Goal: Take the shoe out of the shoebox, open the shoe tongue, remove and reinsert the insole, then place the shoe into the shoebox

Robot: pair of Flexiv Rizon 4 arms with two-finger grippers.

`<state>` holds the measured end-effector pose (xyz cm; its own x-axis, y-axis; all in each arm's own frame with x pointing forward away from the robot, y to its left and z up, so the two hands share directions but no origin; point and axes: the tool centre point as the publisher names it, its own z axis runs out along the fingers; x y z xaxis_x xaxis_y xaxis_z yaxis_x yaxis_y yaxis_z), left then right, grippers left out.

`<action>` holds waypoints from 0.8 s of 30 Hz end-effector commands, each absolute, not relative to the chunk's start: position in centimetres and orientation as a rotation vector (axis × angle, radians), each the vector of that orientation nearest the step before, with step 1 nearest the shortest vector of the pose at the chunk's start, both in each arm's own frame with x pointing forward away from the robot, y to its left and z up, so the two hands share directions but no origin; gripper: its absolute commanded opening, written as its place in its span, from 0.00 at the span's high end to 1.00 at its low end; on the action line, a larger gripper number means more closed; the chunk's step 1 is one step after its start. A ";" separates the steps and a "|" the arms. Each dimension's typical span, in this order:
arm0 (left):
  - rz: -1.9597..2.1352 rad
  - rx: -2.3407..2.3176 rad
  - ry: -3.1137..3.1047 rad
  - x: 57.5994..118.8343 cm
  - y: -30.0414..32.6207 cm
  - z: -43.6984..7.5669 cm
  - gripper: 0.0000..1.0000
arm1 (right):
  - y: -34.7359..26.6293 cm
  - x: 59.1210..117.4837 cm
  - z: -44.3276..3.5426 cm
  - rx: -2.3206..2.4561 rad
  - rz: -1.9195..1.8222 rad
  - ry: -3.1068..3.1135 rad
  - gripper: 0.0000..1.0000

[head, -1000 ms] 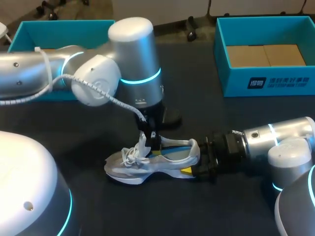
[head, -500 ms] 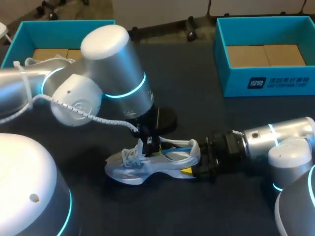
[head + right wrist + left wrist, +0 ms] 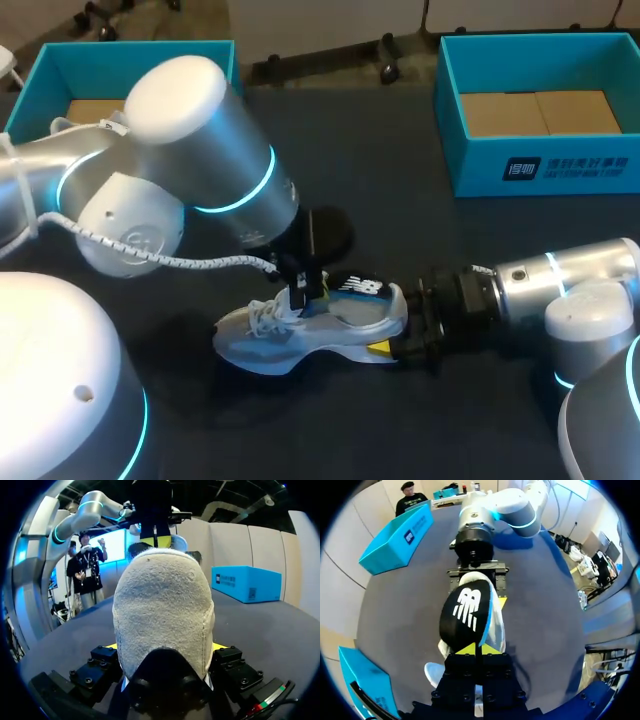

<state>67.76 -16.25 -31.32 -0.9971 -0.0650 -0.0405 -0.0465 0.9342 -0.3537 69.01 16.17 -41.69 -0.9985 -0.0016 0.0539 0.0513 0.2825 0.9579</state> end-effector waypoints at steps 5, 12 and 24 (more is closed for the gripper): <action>-0.562 -0.096 3.008 67.6 -15.5 -31.4 1.00 | 16.3 68.9 -41.8 -0.049 -1.852 -2.483 1.00; -0.524 -0.140 2.959 68.4 -17.4 -32.3 1.00 | 16.3 68.9 -41.8 -0.049 -1.852 -2.483 1.00; -0.560 -0.128 2.992 68.3 -17.9 -31.5 0.25 | 16.3 68.9 -41.8 -0.049 -1.852 -2.483 1.00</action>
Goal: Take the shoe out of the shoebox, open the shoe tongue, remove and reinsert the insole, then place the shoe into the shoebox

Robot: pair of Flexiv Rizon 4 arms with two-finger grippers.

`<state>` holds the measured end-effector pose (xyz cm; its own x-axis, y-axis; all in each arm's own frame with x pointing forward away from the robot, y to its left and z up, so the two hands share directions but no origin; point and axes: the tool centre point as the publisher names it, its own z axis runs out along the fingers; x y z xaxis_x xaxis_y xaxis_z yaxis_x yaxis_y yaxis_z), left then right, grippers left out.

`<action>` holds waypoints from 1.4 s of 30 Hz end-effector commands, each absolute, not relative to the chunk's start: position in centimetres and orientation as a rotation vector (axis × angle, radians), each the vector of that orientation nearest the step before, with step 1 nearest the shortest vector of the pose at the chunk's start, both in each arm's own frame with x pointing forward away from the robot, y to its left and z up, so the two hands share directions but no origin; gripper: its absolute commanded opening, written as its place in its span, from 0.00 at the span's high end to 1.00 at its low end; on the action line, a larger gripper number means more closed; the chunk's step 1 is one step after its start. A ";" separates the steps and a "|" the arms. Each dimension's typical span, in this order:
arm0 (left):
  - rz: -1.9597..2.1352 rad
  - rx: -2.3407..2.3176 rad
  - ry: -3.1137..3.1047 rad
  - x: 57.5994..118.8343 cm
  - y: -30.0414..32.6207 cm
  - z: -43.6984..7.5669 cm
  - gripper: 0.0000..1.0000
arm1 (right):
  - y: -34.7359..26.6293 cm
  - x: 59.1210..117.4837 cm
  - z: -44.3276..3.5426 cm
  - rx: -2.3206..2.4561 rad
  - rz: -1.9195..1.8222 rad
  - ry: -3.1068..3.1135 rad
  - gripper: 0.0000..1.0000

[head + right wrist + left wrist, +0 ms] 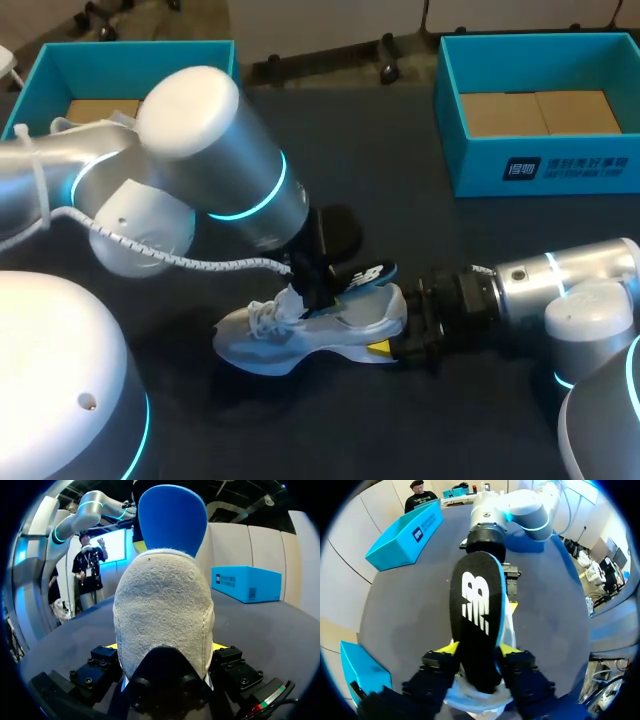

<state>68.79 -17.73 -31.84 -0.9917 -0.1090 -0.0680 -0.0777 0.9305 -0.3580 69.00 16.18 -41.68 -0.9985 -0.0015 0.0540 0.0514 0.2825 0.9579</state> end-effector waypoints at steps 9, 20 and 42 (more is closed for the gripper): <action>-0.575 -0.144 2.853 65.1 -18.7 -30.2 0.17 | 16.3 68.9 -41.8 -0.049 -1.852 -2.483 1.00; -0.556 -0.123 2.777 64.3 -20.1 -30.4 0.31 | 16.3 68.9 -41.8 -0.049 -1.852 -2.483 1.00; -0.476 -0.076 2.710 62.4 -21.1 -31.4 1.00 | 16.3 68.9 -41.8 -0.049 -1.852 -2.483 1.00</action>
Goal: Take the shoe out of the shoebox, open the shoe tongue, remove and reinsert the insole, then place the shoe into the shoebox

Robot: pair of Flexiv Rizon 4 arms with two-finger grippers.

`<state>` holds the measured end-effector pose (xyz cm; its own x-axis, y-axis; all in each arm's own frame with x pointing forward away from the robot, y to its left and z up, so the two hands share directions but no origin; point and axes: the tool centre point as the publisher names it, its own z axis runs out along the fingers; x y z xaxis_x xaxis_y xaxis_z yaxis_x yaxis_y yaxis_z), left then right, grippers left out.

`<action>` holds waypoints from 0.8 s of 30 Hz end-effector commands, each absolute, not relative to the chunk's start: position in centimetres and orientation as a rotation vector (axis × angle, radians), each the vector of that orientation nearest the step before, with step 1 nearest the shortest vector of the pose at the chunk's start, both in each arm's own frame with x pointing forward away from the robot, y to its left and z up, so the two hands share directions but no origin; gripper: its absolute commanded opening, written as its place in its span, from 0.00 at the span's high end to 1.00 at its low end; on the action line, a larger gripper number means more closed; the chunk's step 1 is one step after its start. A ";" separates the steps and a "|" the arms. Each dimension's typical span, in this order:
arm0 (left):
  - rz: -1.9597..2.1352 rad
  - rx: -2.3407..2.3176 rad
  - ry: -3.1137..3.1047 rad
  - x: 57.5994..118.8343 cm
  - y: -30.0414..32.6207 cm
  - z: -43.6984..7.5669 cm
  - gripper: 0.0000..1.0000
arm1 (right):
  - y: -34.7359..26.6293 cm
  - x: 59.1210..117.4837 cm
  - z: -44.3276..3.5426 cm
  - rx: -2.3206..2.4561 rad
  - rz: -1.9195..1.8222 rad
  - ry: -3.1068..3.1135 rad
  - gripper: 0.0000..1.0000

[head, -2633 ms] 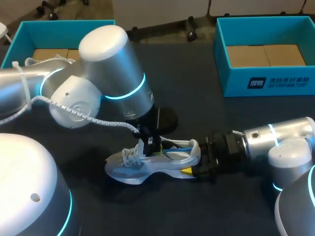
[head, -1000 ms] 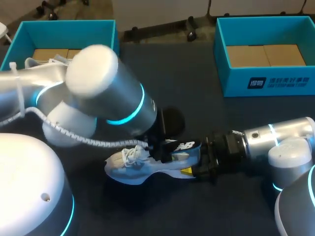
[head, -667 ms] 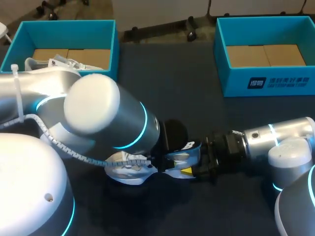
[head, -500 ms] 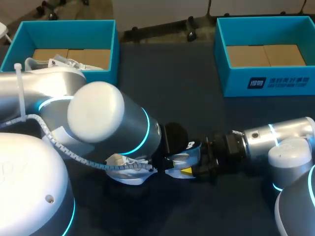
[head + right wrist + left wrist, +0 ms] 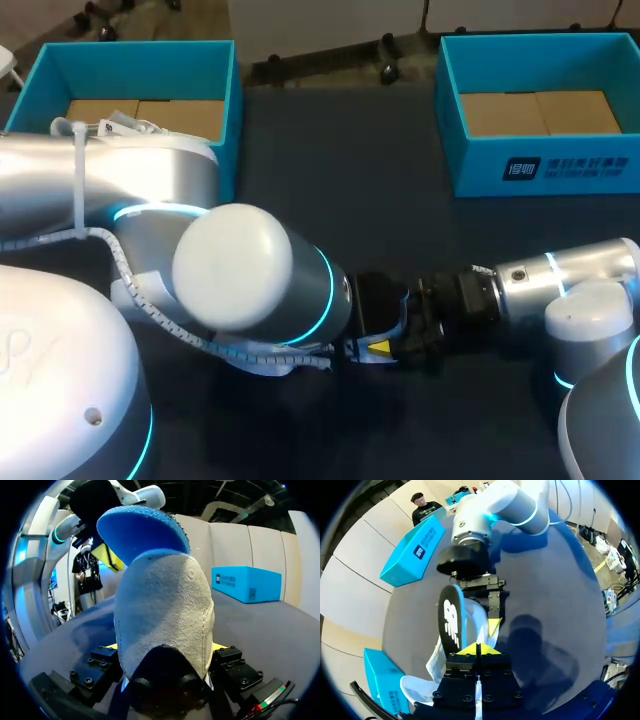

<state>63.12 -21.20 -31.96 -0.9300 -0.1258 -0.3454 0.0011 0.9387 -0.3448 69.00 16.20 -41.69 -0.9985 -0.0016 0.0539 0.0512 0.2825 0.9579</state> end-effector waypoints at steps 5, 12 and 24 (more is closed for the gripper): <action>-0.496 -0.044 2.659 60.8 -20.8 -29.3 1.00 | 16.3 68.9 -41.8 -0.049 -1.852 -2.483 1.00; -0.480 -0.056 2.556 59.2 -20.8 -27.7 0.62 | 16.3 68.9 -41.8 -0.049 -1.852 -2.483 1.00; -0.522 -0.074 2.459 59.8 -20.7 -29.2 0.50 | 16.3 68.9 -41.8 -0.049 -1.852 -2.483 1.00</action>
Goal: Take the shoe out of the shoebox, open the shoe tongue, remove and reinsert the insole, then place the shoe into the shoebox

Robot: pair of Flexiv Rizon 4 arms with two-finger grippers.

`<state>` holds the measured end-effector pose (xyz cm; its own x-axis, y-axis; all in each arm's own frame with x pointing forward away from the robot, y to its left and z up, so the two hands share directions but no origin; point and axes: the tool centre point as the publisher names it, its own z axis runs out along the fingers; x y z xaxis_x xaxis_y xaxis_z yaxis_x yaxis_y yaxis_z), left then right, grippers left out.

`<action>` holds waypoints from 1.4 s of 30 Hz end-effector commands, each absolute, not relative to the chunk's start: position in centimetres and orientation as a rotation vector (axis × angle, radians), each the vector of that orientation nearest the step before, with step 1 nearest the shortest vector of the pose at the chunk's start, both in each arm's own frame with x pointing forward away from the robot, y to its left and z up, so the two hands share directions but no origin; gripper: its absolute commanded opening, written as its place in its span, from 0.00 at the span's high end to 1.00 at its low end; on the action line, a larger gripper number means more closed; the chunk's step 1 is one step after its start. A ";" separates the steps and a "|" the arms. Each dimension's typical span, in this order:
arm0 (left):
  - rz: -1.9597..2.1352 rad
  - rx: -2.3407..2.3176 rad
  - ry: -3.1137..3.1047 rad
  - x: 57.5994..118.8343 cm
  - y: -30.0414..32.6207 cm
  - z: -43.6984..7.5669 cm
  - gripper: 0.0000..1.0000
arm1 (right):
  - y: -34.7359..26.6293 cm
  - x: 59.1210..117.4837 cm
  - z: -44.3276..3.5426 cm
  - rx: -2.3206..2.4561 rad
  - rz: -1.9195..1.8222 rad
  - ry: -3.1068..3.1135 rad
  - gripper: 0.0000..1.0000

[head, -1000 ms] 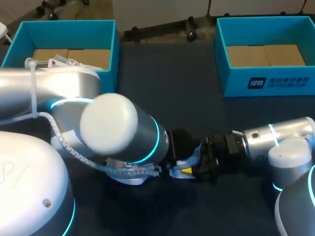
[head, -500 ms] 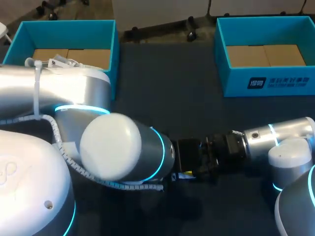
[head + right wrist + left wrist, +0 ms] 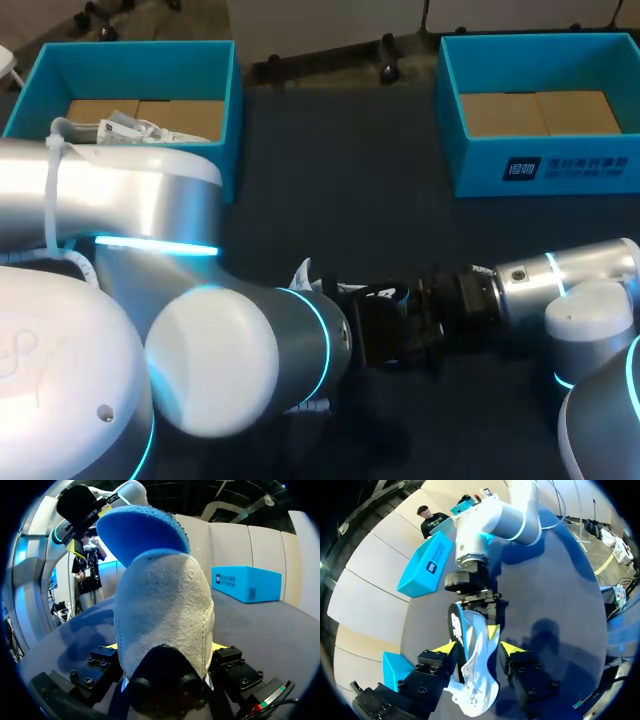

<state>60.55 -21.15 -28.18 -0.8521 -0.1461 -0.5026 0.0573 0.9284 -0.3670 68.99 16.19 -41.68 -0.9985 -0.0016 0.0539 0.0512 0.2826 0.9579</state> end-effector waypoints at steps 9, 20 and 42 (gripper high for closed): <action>-0.532 -0.127 2.392 61.0 -21.3 -31.0 0.52 | 16.3 68.9 -41.8 -0.049 -1.852 -2.483 1.00; -0.481 -0.197 2.367 63.7 -21.8 -32.1 0.54 | 16.3 68.9 -41.8 -0.049 -1.852 -2.483 1.00; -0.442 -0.259 2.395 66.7 -22.5 -32.9 0.62 | 16.3 68.9 -41.8 -0.049 -1.852 -2.483 1.00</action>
